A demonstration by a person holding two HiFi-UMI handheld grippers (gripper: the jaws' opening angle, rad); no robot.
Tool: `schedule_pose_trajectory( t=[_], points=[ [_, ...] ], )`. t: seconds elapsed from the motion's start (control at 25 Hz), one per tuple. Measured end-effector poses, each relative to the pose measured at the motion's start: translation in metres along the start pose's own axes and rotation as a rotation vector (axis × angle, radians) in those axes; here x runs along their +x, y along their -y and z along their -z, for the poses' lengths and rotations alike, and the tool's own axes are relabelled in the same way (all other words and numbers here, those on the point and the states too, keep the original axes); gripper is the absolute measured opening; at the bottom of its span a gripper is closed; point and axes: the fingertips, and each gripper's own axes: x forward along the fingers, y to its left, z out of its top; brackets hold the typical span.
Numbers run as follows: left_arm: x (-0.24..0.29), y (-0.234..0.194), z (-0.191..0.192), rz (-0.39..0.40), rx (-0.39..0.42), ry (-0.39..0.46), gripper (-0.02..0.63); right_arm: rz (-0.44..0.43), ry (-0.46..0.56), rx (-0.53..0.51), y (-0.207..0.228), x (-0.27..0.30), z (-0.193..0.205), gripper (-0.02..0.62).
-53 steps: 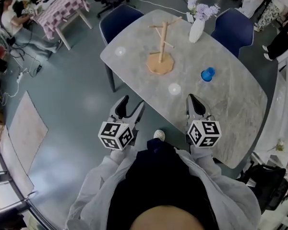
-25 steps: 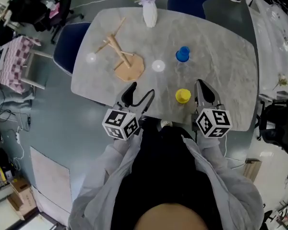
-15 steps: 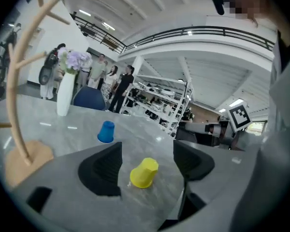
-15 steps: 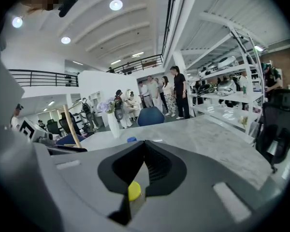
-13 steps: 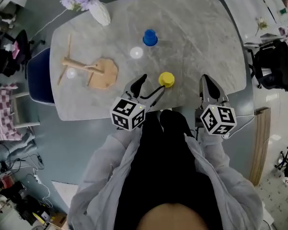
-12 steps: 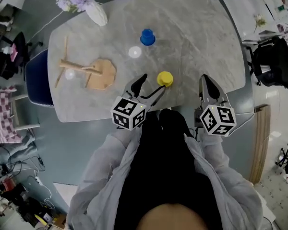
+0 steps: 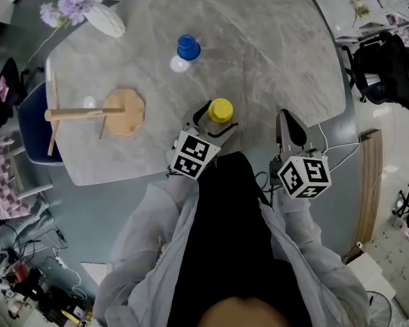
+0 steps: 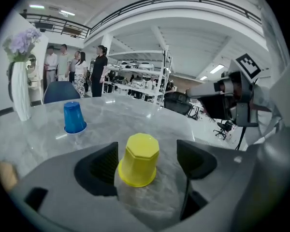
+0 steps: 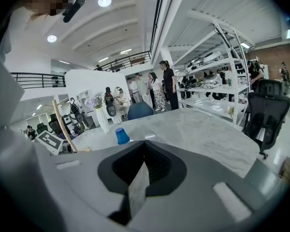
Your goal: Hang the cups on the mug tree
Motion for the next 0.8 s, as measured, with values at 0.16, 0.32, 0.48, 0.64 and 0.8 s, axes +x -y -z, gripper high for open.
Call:
schedule_pose_trajectory(
  t=[0.16, 0.32, 0.48, 0.64, 0.8],
  points=[
    [0.017, -0.009, 0.008, -0.050, 0.016, 0.003, 0.356, 0.003, -0.033, 0.015, 0.011, 0.007, 0.015, 0.008],
    [0.026, -0.015, 0.019, -0.096, 0.042, -0.007, 0.312, 0.007, -0.056, 0.021, 0.020, 0.012, 0.027, 0.009],
    [0.025, -0.017, 0.022, -0.121, 0.047, 0.002, 0.255, 0.007, -0.073, 0.025, 0.024, 0.018, 0.035, 0.008],
    [0.025, -0.019, 0.022, -0.126, 0.044, -0.003, 0.256, -0.010, -0.082, 0.028, 0.021, 0.024, 0.037, 0.008],
    [0.022, -0.023, 0.017, -0.139, 0.026, 0.014, 0.256, -0.043, -0.091, 0.017, 0.014, 0.031, 0.036, 0.009]
  ],
)
